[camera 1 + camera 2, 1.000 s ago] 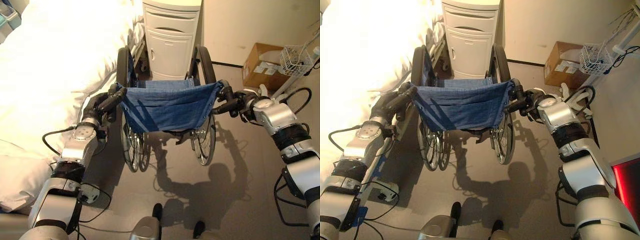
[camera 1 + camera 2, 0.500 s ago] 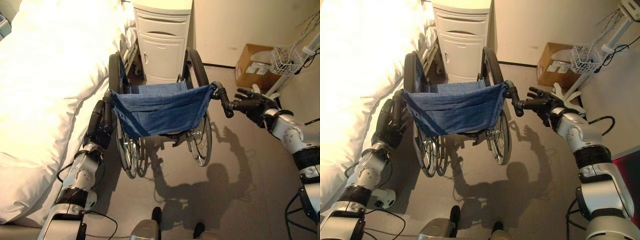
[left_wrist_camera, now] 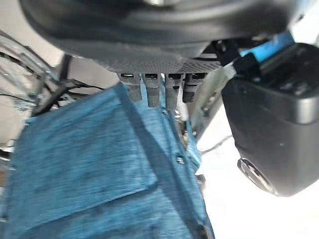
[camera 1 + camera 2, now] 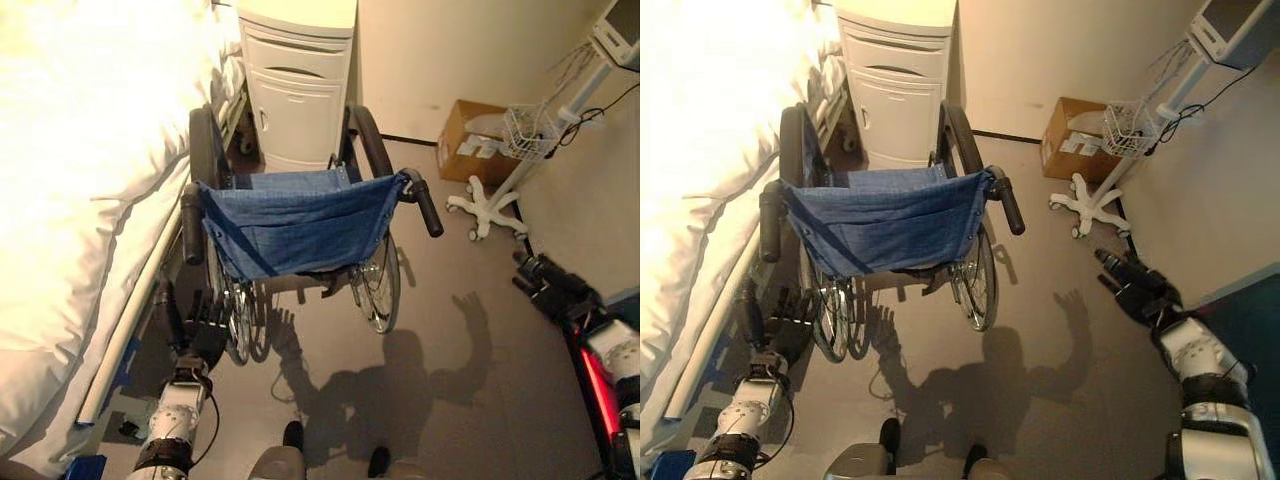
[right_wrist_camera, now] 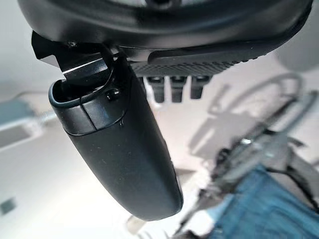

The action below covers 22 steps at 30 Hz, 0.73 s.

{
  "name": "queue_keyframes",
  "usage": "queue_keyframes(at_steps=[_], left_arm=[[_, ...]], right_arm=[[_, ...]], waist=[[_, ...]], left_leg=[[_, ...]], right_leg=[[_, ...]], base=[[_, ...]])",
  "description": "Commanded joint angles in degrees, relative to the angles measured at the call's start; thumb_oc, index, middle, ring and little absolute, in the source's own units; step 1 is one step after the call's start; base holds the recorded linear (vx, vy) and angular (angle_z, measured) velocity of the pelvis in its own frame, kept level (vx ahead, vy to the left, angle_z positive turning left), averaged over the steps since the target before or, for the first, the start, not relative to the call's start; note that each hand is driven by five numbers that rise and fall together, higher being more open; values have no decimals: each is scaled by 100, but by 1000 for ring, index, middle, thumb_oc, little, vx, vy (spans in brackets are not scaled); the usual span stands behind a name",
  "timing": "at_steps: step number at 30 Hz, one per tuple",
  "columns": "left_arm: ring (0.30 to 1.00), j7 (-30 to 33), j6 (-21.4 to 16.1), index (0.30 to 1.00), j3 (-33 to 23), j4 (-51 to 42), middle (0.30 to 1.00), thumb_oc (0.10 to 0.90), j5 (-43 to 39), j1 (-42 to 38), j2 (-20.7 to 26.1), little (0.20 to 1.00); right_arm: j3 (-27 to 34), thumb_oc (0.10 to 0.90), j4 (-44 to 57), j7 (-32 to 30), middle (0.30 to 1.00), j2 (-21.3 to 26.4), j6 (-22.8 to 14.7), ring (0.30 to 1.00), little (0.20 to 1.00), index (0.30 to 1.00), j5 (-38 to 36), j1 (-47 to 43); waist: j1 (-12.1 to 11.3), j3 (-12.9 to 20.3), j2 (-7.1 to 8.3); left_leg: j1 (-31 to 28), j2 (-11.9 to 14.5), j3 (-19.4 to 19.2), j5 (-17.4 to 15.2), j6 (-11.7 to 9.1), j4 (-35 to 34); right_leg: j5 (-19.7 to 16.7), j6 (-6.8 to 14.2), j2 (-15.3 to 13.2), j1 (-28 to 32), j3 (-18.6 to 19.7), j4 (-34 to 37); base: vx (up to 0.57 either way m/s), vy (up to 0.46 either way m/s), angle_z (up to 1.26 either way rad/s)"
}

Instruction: Push the wheelchair next to the bed

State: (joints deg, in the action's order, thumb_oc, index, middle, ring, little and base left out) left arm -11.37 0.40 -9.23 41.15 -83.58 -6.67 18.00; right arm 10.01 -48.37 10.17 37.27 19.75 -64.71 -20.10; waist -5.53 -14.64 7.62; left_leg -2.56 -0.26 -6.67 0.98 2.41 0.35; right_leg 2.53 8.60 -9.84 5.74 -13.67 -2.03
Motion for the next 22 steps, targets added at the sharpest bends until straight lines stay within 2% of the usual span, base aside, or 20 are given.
queue_keyframes(at_steps=[1,2,3,4,5,6,7,9,10,11,12,14,16,17,22], left_arm=[[900,-395,-147,900,122,43,900,800,644,-153,-25,900],[900,-419,-110,900,200,281,900,800,851,-75,-100,900],[900,-423,-110,900,209,327,900,800,896,-63,-107,900],[900,-397,-139,900,293,606,900,800,1281,13,-208,900],[900,-403,-139,900,298,657,900,800,1380,30,-225,900],[900,-438,-209,900,350,798,900,800,1636,109,-301,900],[900,-459,-243,900,416,1015,900,800,1993,225,-416,900],[900,-460,-308,900,479,1124,900,800,2283,294,-488,900],[900,-431,-476,900,580,1218,900,800,2860,369,-567,900],[900,-415,-519,900,619,1232,900,800,3087,394,-585,900],[900,-375,-670,900,732,1244,900,800,3483,432,-618,900],[900,-206,-1008,900,961,1202,900,800,4029,535,-675,900],[900,-147,-1313,900,1154,1166,900,800,4572,623,-704,900],[900,-109,-1522,900,1331,1115,900,800,4782,678,-751,900],[900,-42,-1788,900,1710,1102,900,800,5070,729,-871,900]], right_arm=[[-5,800,-213,766,900,-28,-228,900,900,900,365,-105],[-64,800,-401,983,900,-380,-288,900,900,900,439,56],[-77,800,-435,1019,900,-448,-306,900,900,900,472,83],[-167,800,-633,1208,900,-871,-536,900,900,900,620,214],[-174,800,-661,1231,900,-940,-583,900,900,900,653,246],[-228,800,-743,1290,900,-1183,-831,900,900,900,747,362],[-300,800,-890,1413,900,-1527,-1309,900,900,900,729,525],[-361,800,-961,1506,900,-1760,-1576,900,900,900,815,608],[-448,800,-1020,1568,900,-2055,-2047,900,900,900,947,735],[-482,800,-1007,1597,900,-2127,-2172,900,900,900,1046,777],[-594,800,-962,1592,900,-2284,-2492,900,900,900,1184,865],[-806,800,-815,1525,900,-2514,-2890,900,900,900,1432,1028],[-923,800,-703,1510,900,-2639,-3026,900,900,900,1521,1163],[-1034,800,-619,1523,900,-2677,-3138,900,900,900,1813,1247],[-1521,800,-451,1600,900,-2794,-3263,900,900,900,2436,1455]], waist=[[-146,553,-122],[-163,534,-151],[-166,536,-153],[-182,517,-196],[-184,519,-201],[-192,510,-235],[-212,497,-305],[-217,495,-349],[-205,469,-435],[-201,468,-458],[-188,460,-520],[-142,453,-617],[-85,445,-696],[-37,436,-764],[109,390,-919]], left_leg=[[-80,73,160,-700,50,242],[-77,76,153,-708,67,253],[-76,77,151,-710,70,257],[-78,76,132,-708,82,264],[-80,76,131,-709,84,263],[-78,73,135,-711,89,278],[-60,73,139,-711,89,300],[-59,67,139,-711,89,302],[-72,49,143,-707,94,290],[-72,46,145,-705,94,288],[-61,41,151,-688,89,290],[-54,26,160,-661,79,271],[-48,0,167,-643,72,263],[-29,-18,173,-626,65,244],[56,-58,193,-571,31,258]], right_leg=[[-30,7,-20,-271,-114,-866],[-49,5,-22,-306,-129,-867],[-50,4,-22,-310,-133,-868],[-65,4,-30,-340,-166,-880],[-65,3,-33,-343,-173,-880],[-52,-5,-35,-343,-170,-869],[-13,-26,-36,-341,-171,-839],[-9,-31,-42,-347,-177,-828],[-8,-30,-58,-369,-176,-829],[3,-34,-57,-371,-170,-824],[45,-55,-53,-373,-159,-806],[89,-84,-51,-400,-141,-797],[118,-99,-59,-440,-106,-800],[131,-120,-63,-480,-82,-786],[135,-153,-60,-592,15,-793]], base=[[-50,-30,-3],[-54,-30,-2],[-48,-18,1],[0,0,0],[-13,2,3],[-11,13,4],[-16,16,4],[-18,29,4],[-16,44,3],[-31,67,2],[-43,67,1],[-58,96,0],[-69,102,-3],[-94,104,-4],[-81,73,-3]])
